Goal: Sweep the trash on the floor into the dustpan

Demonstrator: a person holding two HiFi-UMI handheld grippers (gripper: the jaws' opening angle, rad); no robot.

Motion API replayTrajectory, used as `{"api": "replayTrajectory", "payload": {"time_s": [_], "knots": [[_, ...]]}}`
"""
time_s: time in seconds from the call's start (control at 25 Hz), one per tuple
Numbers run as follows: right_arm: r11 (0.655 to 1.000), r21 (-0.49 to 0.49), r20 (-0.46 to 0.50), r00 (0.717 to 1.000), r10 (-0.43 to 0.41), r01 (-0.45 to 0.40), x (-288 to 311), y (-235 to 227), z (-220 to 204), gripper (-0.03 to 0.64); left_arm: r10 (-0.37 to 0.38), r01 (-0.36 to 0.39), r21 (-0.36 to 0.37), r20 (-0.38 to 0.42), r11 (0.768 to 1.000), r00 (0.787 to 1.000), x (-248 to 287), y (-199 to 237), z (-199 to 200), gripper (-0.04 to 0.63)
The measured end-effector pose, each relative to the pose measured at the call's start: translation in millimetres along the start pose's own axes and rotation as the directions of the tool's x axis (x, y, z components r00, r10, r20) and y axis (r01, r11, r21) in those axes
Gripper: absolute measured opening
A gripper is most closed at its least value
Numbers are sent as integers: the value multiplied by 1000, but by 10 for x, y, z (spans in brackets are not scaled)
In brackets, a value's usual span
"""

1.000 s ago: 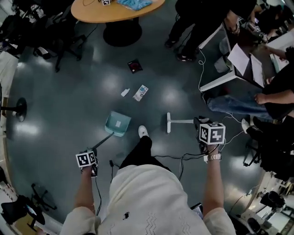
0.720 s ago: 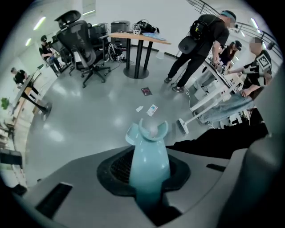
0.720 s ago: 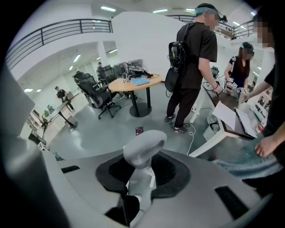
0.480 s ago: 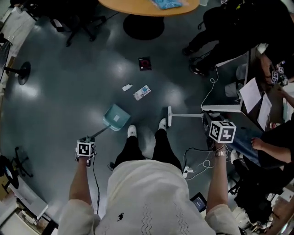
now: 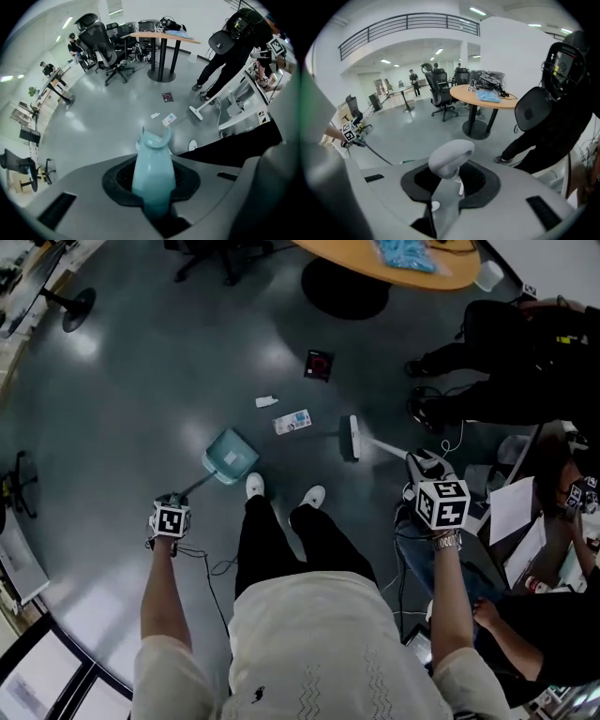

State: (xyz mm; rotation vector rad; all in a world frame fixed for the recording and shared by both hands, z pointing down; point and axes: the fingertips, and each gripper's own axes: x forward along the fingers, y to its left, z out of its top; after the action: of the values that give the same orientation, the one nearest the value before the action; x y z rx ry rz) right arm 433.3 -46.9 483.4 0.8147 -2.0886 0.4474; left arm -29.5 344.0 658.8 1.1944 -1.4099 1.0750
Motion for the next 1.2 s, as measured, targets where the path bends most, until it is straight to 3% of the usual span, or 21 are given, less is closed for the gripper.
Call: {"api": "replayTrajectory", "payload": {"time_s": [0.12,0.28,0.4,0.56,0.68,0.8,1.0,1.2], "knots": [[996,-85,2,1000,28,-28,248,140,99,118,5,-6,28,13,1000,1000,185,-16,142,91],[988,-138,-5,998,62,-62,498,480,186,118,3,2,80,-56,997,998,335,-40,269,91],[981,-171,-25,996,90,-93,642,796,212,118,-1,10,132,-64,991,998,462,-35,452,91],[947,-287,-73,989,132,-148,730,1282,186,118,1,14,195,-75,981,997,573,-11,674,91],[916,-347,-88,980,181,-200,762,1719,214,118,-4,21,202,-82,979,997,598,82,771,91],[900,-351,-70,966,250,-259,779,2127,302,121,-15,30,199,-79,980,997,622,124,790,91],[901,-256,-9,933,359,-349,757,2659,460,126,-18,30,191,-65,981,998,608,84,626,91],[862,-223,37,880,474,-455,676,3107,671,129,-29,38,179,-54,983,998,583,67,531,91]]}}
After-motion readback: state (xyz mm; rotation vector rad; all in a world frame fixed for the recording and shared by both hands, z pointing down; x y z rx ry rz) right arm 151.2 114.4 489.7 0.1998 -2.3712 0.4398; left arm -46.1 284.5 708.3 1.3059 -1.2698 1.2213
